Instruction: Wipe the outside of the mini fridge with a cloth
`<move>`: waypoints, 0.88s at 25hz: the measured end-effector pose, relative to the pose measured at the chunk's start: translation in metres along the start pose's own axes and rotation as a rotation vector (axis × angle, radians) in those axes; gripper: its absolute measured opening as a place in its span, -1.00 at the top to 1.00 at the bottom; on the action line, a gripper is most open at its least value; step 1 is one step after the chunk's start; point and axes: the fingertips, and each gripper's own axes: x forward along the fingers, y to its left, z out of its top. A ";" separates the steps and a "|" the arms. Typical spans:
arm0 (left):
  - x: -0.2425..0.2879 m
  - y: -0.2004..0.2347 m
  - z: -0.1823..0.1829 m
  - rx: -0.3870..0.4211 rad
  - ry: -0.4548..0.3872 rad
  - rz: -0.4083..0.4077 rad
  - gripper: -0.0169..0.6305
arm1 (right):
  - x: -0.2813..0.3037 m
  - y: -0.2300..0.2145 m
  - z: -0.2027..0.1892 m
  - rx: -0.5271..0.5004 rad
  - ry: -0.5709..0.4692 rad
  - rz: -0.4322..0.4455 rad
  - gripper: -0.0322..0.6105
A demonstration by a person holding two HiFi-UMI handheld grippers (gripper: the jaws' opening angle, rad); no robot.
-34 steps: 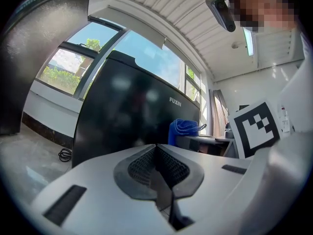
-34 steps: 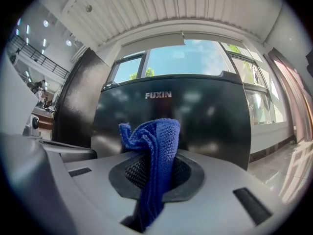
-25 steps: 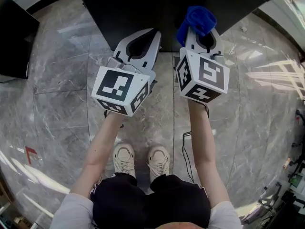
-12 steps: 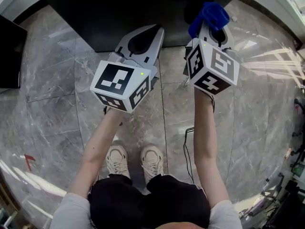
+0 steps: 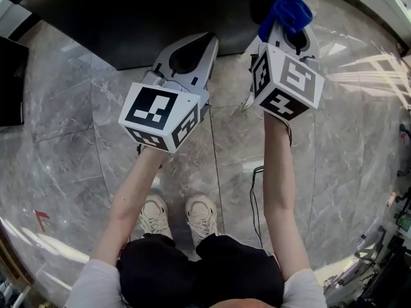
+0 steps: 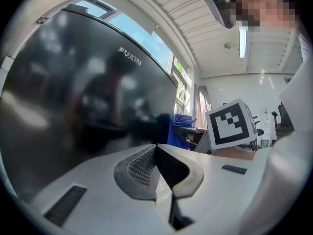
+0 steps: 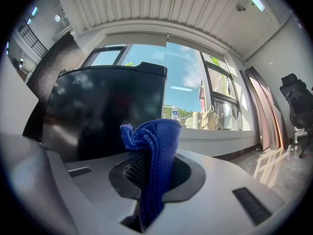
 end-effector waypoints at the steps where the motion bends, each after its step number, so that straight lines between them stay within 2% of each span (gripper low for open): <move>1: 0.000 0.001 0.000 0.001 0.000 0.003 0.93 | 0.000 -0.001 0.000 0.000 -0.001 0.001 0.74; 8: -0.006 0.010 0.000 -0.006 0.000 0.033 0.93 | 0.005 -0.020 -0.012 0.060 0.032 -0.016 0.74; 15: -0.023 0.026 -0.001 -0.018 0.000 0.088 0.93 | -0.010 -0.008 -0.012 0.105 0.032 0.002 0.74; 22: -0.054 0.065 -0.002 0.002 -0.003 0.206 0.93 | -0.035 0.085 -0.004 0.075 0.028 0.220 0.74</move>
